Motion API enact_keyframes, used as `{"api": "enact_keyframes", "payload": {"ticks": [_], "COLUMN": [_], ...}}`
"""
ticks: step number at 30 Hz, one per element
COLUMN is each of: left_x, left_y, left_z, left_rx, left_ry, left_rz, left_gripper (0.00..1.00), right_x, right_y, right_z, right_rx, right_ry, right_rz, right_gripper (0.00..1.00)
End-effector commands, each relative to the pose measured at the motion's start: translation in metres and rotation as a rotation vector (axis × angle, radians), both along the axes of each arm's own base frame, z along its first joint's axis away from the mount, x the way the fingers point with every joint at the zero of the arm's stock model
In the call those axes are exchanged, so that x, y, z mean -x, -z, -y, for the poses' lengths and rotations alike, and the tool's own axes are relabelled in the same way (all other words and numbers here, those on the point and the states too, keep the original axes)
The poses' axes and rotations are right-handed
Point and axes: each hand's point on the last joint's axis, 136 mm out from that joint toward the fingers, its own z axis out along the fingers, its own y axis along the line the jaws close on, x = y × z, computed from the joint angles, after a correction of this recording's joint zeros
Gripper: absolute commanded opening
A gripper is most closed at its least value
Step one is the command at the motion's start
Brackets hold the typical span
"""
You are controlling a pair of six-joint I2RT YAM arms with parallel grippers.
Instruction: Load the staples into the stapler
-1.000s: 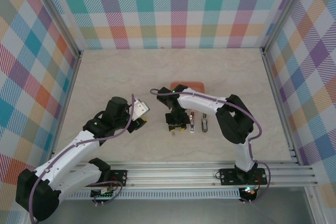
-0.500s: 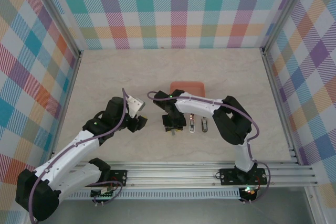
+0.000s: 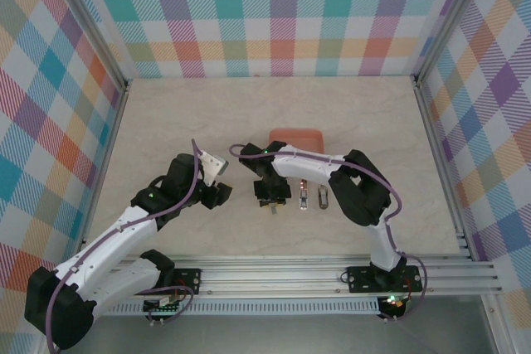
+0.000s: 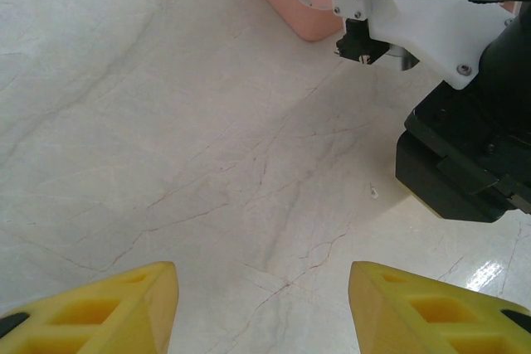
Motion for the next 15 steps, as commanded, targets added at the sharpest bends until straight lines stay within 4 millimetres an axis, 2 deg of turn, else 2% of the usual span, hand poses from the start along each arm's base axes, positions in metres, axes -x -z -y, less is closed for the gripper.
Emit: {"api": "enact_keyframes", "payload": {"ticks": [1,15], "left_x": [0.0048,0.005], "left_y": [0.006,0.0067], "left_z": [-0.0019,-0.003], "left_rx": [-0.008,-0.018], "left_ry": [-0.009,-0.007], "left_rz": [-0.021,-0.02], "left_gripper": [0.57,0.57], "right_x": [-0.0002,0.0028], "right_y": [0.0041,0.0107], "right_z": [0.0023,0.0091], "right_rx": [0.026,0.059], "right_ry": [-0.011,-0.007], "right_rz": [-0.009,-0.025], "right_gripper": [0.3,0.29]}}
